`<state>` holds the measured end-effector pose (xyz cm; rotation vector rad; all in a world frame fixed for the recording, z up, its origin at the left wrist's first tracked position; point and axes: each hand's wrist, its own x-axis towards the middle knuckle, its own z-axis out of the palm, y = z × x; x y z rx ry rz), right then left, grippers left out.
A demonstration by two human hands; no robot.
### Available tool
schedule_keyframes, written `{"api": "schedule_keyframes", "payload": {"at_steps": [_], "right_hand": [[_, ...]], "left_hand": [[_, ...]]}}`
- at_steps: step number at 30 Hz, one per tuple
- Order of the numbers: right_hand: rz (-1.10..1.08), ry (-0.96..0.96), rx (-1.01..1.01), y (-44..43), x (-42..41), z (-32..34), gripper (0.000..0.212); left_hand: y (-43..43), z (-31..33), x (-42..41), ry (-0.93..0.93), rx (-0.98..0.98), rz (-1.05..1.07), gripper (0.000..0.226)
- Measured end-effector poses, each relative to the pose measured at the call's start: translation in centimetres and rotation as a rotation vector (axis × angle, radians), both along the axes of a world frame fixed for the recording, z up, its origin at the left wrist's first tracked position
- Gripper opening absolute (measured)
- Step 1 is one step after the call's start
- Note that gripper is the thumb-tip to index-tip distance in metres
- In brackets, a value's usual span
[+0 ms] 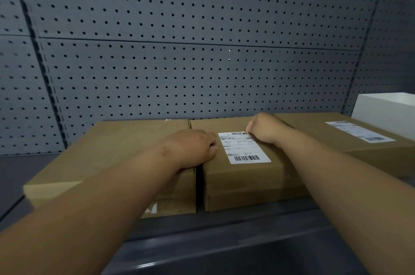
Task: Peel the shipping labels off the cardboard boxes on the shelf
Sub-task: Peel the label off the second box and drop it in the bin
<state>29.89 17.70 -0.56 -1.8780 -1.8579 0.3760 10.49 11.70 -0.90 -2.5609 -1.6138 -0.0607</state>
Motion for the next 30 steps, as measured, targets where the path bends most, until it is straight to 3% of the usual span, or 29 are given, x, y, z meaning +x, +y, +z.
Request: {"api": "schedule_keyframes", "payload": {"at_steps": [4, 16, 21, 26, 30], "right_hand": [[0.024, 0.189, -0.034, -0.2, 0.7, 0.4, 0.032], [0.087, -0.069, 0.091, -1.2, 0.1, -0.1, 0.017], [0.043, -0.279, 0.076, -1.4, -1.9, 0.3, 0.029], [0.131, 0.013, 0.055, -2.2, -2.8, 3.7, 0.031], [0.121, -0.006, 0.105, -2.0, -1.2, 4.1, 0.041]], "left_hand": [[0.0, 0.1, 0.0, 0.011, -0.001, 0.004, 0.031], [-0.6, -0.1, 0.3, 0.016, 0.008, 0.021, 0.037], [-1.0, 0.1, 0.2, 0.015, -0.005, 0.005, 0.043], [-1.1, 0.3, 0.4, 0.05, -0.002, 0.006, 0.045], [-1.3, 0.4, 0.4, 0.052, -0.003, 0.018, 0.046]]}}
